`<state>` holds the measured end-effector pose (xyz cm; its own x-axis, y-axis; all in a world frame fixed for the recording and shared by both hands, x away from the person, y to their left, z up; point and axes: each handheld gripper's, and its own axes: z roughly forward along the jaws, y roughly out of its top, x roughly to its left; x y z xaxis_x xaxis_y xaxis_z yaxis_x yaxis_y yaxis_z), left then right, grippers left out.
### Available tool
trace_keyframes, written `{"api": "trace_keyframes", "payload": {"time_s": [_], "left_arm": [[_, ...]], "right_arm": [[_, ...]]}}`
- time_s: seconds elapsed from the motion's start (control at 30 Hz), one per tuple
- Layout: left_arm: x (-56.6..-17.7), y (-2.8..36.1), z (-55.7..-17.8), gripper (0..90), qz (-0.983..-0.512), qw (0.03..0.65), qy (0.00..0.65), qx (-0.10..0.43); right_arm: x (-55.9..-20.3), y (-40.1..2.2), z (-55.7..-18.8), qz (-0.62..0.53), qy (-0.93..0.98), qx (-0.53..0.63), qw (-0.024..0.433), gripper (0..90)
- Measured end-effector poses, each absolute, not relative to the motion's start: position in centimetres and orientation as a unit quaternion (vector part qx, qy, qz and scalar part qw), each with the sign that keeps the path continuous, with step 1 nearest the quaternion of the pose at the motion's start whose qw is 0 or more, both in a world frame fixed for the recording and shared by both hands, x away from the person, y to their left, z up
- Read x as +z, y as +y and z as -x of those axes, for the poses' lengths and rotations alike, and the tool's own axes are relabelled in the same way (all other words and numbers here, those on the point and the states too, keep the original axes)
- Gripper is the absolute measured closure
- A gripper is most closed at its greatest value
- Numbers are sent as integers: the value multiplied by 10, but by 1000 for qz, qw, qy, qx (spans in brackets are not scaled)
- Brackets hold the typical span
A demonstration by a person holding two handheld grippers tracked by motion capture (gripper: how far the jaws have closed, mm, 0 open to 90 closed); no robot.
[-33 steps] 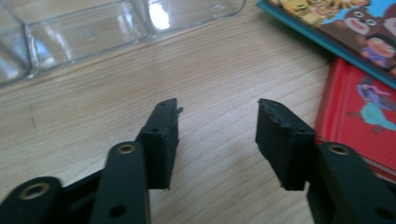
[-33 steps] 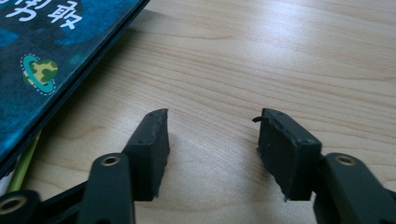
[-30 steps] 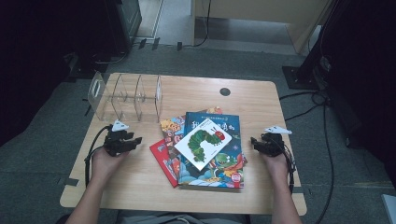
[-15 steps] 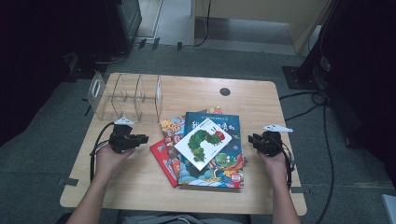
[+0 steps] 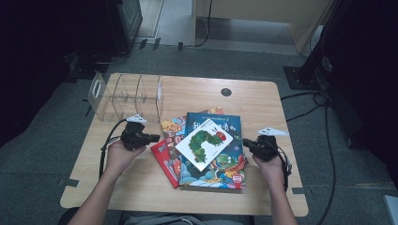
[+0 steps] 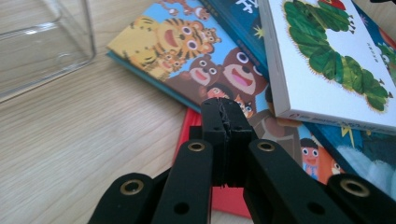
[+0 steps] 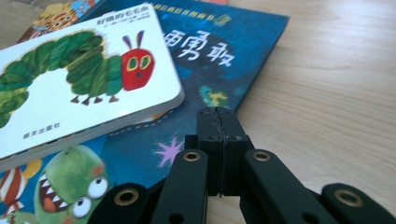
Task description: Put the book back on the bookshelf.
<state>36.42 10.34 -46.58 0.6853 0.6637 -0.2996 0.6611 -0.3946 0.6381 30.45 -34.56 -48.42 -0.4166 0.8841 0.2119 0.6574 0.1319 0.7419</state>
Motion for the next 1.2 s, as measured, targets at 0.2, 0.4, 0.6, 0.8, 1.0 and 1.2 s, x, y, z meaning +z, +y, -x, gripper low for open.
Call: {"api": "trace_keyframes", "payload": {"time_s": [0.2, 0.4, 0.6, 0.8, 1.0, 1.2], "left_arm": [[-466, 87, -371, 900, -843, 381, 380, -6], [-470, 71, -375, 900, -849, 378, 369, -20], [-476, 57, -376, 900, -855, 372, 360, -30], [-479, 50, -372, 900, -859, 366, 357, -34], [-478, 47, -367, 900, -859, 373, 349, -29], [-478, 53, -363, 900, -854, 375, 357, -44]], "right_arm": [[-487, -337, -302, -520, 741, 403, 133, 897], [-491, -333, -303, -523, 740, 404, 127, 897], [-494, -330, -306, -525, 737, 403, 136, 880], [-495, -329, -311, -526, 735, 403, 142, 893], [-495, -324, -316, -522, 737, 405, 143, 878], [-495, -319, -322, -512, 744, 409, 132, 899]]}}
